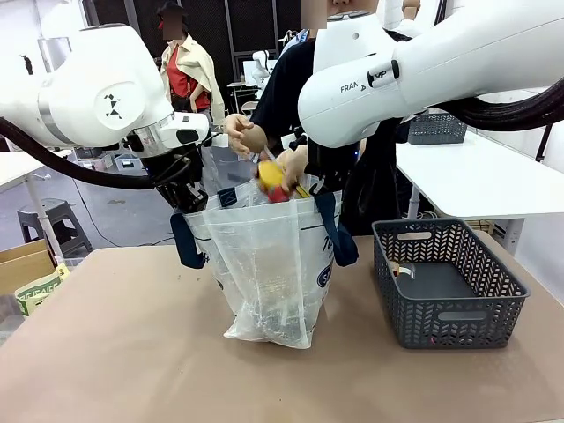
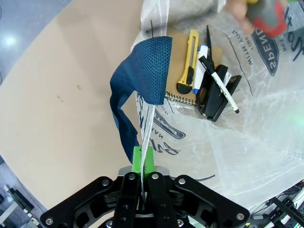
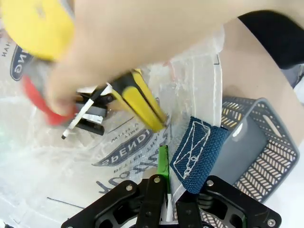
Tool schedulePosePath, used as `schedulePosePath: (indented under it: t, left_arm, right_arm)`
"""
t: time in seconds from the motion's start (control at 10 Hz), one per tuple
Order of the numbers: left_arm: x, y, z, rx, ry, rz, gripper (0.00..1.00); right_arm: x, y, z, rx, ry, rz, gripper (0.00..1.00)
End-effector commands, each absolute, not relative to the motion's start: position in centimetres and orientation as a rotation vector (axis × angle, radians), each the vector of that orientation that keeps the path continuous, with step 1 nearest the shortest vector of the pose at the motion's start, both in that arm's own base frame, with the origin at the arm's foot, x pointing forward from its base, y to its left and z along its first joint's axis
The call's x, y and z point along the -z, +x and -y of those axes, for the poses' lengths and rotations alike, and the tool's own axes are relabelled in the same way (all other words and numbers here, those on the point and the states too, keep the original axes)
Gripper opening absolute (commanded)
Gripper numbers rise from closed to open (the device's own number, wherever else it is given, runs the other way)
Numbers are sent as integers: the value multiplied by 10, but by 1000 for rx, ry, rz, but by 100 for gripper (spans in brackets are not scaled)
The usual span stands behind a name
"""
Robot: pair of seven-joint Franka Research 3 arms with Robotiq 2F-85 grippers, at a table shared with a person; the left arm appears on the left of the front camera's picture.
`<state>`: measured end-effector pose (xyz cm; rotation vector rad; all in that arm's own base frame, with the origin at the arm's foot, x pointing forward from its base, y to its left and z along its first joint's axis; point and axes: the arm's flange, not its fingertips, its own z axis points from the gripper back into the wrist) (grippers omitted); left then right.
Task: Transfer purchased items from the store into the shopping bag.
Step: Move the Reusable shopping bag to the right side of the table.
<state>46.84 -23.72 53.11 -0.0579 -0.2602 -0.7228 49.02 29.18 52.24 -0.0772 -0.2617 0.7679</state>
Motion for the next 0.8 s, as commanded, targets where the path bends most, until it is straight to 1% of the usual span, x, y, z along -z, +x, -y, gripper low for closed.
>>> schedulePosePath:
  t: [0.0,0.7]
  left_arm:
    - [-532,468,237,727,-50,262,0]
    - [-532,468,237,727,-50,262,0]
  right_arm:
    - [-522,490,-292,-768,-78,262,0]
    - [-522,490,-292,-768,-78,262,0]
